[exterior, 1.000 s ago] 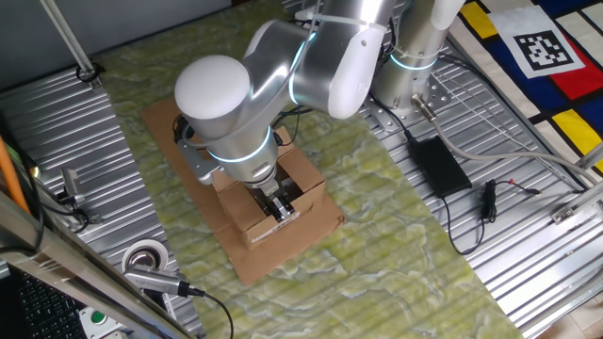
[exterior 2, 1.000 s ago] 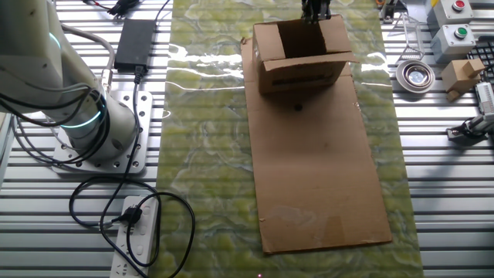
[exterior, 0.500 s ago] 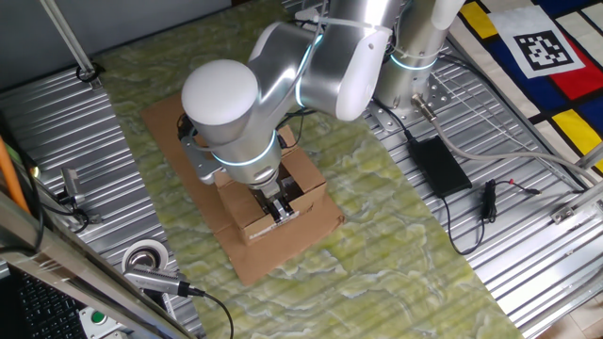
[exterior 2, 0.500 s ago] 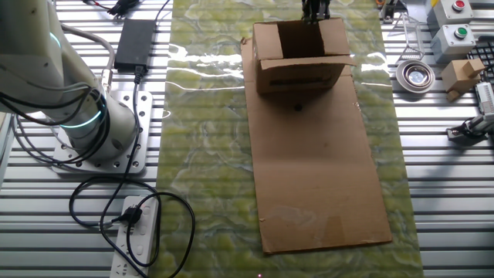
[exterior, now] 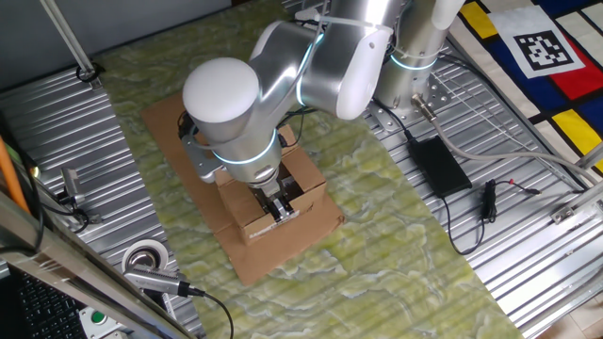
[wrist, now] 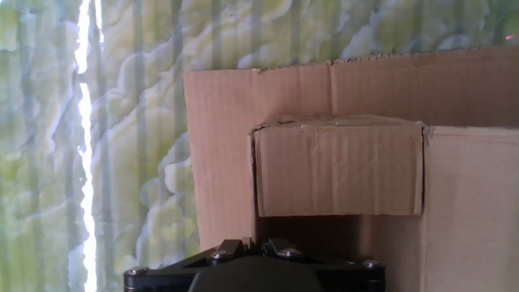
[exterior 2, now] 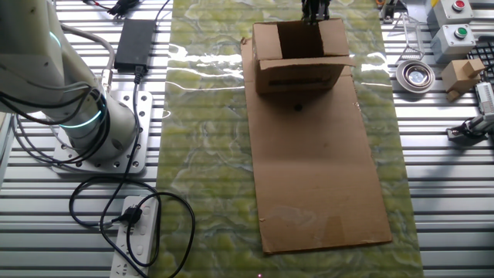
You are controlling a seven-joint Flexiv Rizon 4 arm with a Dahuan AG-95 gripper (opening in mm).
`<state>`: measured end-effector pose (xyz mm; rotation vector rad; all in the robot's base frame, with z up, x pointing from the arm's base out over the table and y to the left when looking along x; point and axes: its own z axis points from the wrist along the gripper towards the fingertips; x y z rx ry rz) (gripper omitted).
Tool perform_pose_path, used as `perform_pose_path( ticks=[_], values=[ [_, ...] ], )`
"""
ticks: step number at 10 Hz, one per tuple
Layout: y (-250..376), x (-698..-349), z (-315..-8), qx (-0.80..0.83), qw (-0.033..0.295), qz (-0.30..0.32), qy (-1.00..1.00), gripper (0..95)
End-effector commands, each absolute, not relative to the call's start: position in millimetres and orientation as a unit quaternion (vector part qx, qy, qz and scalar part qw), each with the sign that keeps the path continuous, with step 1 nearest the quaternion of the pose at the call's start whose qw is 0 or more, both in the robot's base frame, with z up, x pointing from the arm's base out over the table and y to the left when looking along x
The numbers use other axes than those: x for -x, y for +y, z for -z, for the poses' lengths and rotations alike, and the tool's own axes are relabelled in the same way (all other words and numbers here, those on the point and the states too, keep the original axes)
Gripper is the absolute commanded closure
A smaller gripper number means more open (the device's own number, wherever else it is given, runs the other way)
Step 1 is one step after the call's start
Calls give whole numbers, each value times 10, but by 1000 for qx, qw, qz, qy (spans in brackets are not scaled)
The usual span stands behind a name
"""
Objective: Open a box
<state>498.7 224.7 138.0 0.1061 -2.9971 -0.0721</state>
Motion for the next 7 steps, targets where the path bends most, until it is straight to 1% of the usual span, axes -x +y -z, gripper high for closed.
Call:
perform_pose_path(
  ticks=[1, 2, 3, 7],
  values=[
    [2247, -4985, -1409, -47, 73, 24, -996, 760],
    [2249, -4984, -1427, -48, 74, 24, -996, 760],
    [2252, -4981, -1453, -49, 75, 23, -996, 570],
    [2254, -4974, -1513, -56, 79, 24, -995, 570]
  ],
)
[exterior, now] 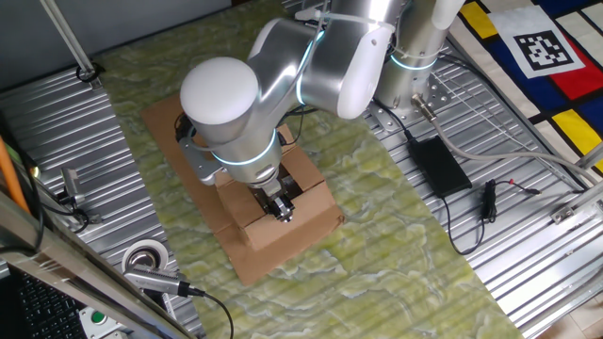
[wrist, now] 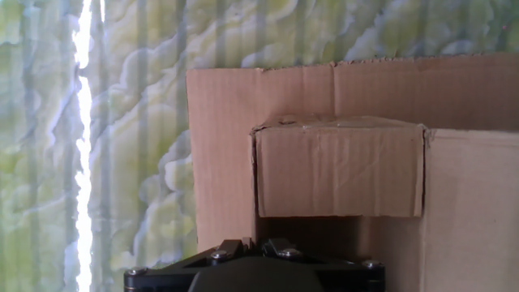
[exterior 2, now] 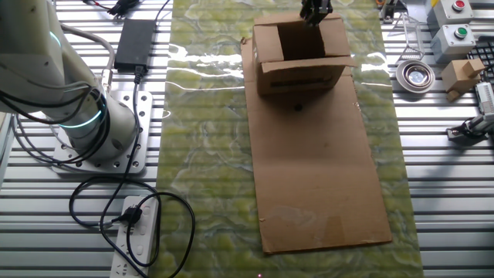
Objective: Open a box
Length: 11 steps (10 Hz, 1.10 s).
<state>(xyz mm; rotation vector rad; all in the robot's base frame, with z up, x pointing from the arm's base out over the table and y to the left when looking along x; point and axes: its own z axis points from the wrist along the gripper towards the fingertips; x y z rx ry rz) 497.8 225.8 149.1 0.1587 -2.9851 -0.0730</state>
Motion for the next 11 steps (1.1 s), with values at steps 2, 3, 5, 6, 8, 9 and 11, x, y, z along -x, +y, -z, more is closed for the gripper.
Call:
perform_pose_path(
  ticks=[2, 3, 5, 6, 8, 9, 11],
  values=[
    [2234, -4979, -1560, -69, 82, 25, -994, 570],
    [2206, -4994, -1601, -75, 86, 27, -993, 570],
    [2125, -5033, -1677, -90, 95, 29, -991, 760],
    [2069, -5044, -1704, -102, 96, 30, -990, 760],
    [1970, -5042, -1743, -116, 98, 31, -988, 760],
    [1932, -5039, -1749, -121, 100, 28, -987, 760],
    [1881, -5047, -1705, -130, 98, 27, -986, 760]
  ],
)
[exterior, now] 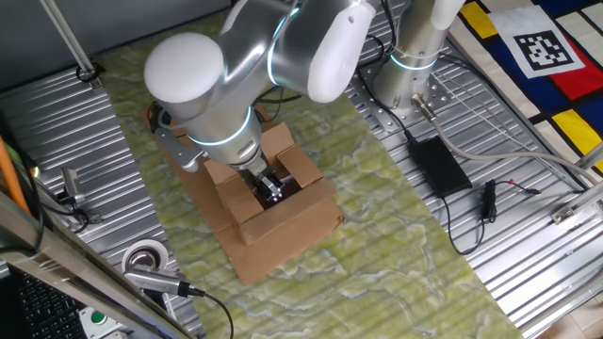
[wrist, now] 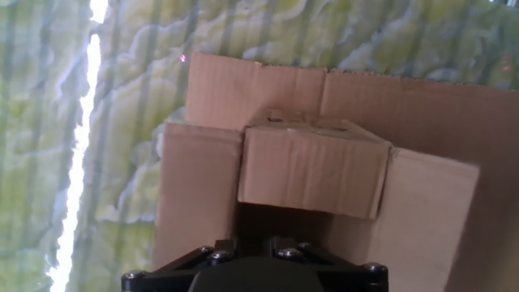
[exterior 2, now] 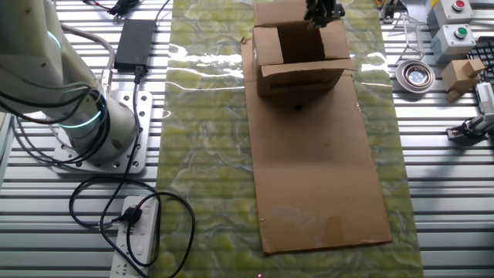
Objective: Open a box
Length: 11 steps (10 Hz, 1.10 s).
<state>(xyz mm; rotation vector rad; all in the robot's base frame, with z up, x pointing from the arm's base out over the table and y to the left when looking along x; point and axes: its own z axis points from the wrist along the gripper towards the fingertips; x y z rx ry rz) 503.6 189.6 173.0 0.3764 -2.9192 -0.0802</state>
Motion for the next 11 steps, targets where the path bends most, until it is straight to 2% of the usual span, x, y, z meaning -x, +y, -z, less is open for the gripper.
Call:
perform_pose_path(
  ticks=[1, 11],
  values=[
    [1857, -5057, -1651, -132, 96, 27, -986, 760],
    [1802, -5157, -1543, -184, 82, 25, -979, 760]
  ],
)
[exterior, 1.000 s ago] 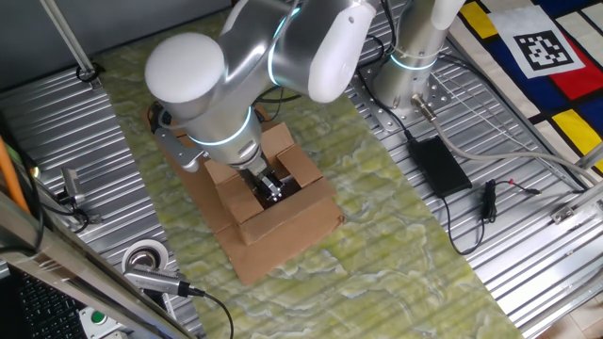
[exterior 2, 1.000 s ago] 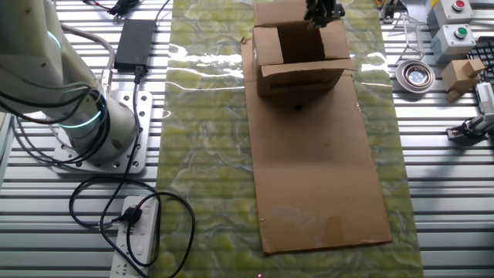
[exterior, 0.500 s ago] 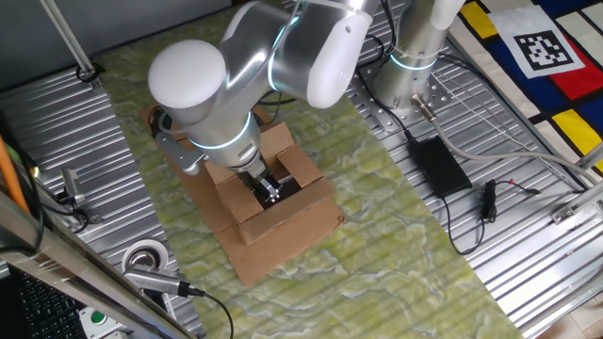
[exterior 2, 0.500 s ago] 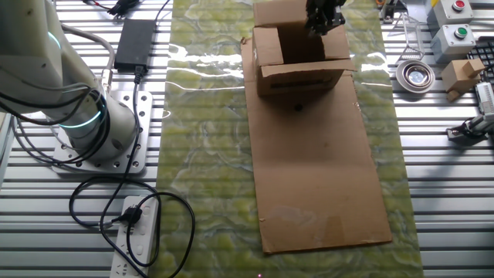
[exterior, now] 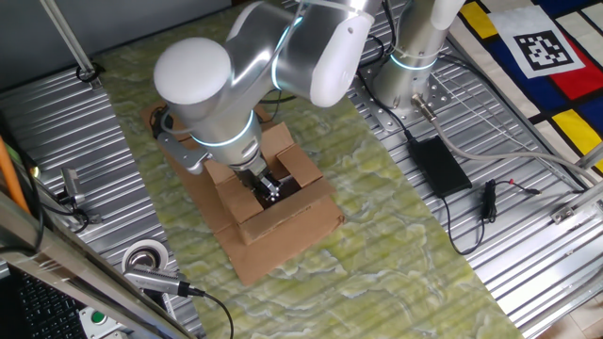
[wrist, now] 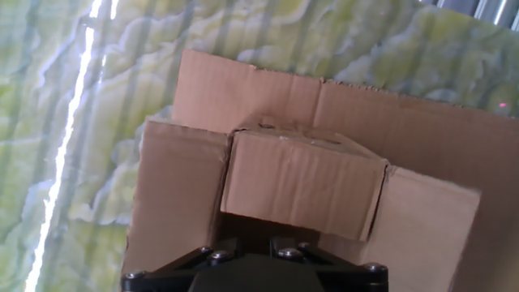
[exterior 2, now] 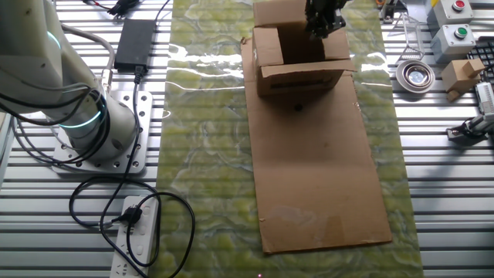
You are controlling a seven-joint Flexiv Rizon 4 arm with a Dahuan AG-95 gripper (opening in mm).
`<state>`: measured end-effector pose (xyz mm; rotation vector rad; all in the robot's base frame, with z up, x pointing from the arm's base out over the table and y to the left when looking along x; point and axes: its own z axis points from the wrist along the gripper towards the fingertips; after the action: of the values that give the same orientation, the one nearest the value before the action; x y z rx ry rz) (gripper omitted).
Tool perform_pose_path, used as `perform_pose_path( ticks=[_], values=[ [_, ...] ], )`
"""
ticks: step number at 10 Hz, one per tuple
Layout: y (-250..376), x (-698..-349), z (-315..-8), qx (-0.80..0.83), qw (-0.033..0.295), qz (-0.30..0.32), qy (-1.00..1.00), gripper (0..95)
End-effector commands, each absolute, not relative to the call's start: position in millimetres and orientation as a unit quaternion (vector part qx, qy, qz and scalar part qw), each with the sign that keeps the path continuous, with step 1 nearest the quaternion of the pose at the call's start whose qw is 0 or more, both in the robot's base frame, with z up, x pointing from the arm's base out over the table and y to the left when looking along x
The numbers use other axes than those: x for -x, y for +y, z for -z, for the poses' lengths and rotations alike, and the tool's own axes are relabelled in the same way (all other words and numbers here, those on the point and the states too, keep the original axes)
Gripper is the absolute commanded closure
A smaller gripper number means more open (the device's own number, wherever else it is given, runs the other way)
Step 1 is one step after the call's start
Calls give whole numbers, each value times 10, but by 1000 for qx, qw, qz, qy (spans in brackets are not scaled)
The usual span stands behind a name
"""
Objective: Open a box
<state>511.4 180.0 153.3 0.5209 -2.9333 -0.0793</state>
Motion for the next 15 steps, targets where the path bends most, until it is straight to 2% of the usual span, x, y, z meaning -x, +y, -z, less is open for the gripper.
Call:
perform_pose_path(
  ticks=[1, 7, 12, 15],
  values=[
    [1804, -5180, -1550, -189, 83, 22, -978, 760],
    [1815, -5264, -1583, -198, 85, 17, -976, 760],
    [1798, -5180, -1541, -198, 84, 13, -977, 760],
    [1791, -5188, -1491, -191, 56, 9, -980, 760]
  ],
)
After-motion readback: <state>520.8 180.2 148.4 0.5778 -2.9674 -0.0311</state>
